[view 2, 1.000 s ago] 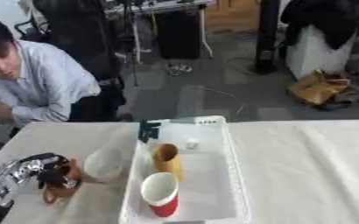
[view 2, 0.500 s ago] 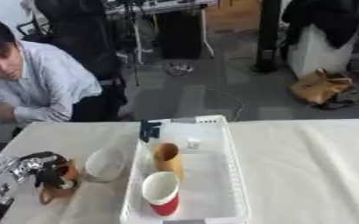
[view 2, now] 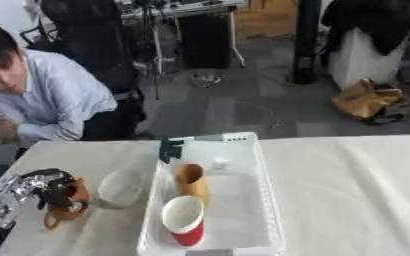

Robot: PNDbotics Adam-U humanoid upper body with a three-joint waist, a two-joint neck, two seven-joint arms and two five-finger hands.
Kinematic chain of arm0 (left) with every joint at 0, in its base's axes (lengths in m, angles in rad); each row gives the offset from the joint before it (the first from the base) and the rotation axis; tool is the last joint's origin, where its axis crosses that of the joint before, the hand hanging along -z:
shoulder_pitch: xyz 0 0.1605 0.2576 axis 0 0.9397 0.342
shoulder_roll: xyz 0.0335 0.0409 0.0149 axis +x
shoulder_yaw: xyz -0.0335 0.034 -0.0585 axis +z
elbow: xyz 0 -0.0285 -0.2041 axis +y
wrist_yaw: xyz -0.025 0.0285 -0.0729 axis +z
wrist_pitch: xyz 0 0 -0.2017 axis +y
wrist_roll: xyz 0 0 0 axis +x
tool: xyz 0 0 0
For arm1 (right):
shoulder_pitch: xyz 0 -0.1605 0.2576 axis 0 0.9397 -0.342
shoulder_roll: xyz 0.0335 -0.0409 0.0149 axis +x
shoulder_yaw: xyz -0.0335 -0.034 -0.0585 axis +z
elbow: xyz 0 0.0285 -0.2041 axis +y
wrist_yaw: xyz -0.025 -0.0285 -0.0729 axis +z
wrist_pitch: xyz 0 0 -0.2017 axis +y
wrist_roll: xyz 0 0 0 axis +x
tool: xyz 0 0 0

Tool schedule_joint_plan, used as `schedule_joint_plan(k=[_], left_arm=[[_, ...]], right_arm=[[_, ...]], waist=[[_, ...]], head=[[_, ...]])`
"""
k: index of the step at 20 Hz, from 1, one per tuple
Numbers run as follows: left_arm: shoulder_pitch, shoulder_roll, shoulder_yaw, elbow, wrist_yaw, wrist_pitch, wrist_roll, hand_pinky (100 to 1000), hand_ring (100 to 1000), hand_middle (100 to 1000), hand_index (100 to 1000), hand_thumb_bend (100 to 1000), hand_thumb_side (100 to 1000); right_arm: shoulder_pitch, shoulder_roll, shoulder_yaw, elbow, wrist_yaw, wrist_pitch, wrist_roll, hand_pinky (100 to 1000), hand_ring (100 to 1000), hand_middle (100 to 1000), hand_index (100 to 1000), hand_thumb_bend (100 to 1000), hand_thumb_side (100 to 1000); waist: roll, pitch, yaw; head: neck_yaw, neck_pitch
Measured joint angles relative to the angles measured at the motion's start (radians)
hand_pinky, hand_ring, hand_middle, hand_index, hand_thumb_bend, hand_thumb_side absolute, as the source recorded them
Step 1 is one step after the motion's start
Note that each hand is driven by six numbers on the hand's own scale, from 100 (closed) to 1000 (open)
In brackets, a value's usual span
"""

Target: Pick up objects on the table and place them in the box.

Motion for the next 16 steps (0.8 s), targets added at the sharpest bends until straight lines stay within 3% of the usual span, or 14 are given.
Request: schedule_joint_plan(k=[16], left_arm=[[-0.065,0.028,-0.021,-0.042,-0.038,-0.017,-0.180,251,414,417,603,167,236]], right_arm=[[0.016,-0.025,0.000,0.000,0.000,0.016,-0.007,812,882,688,676,100,1000]], waist=[[0.023,-0.043,0.022]], head=[[-0.032,0.038]])
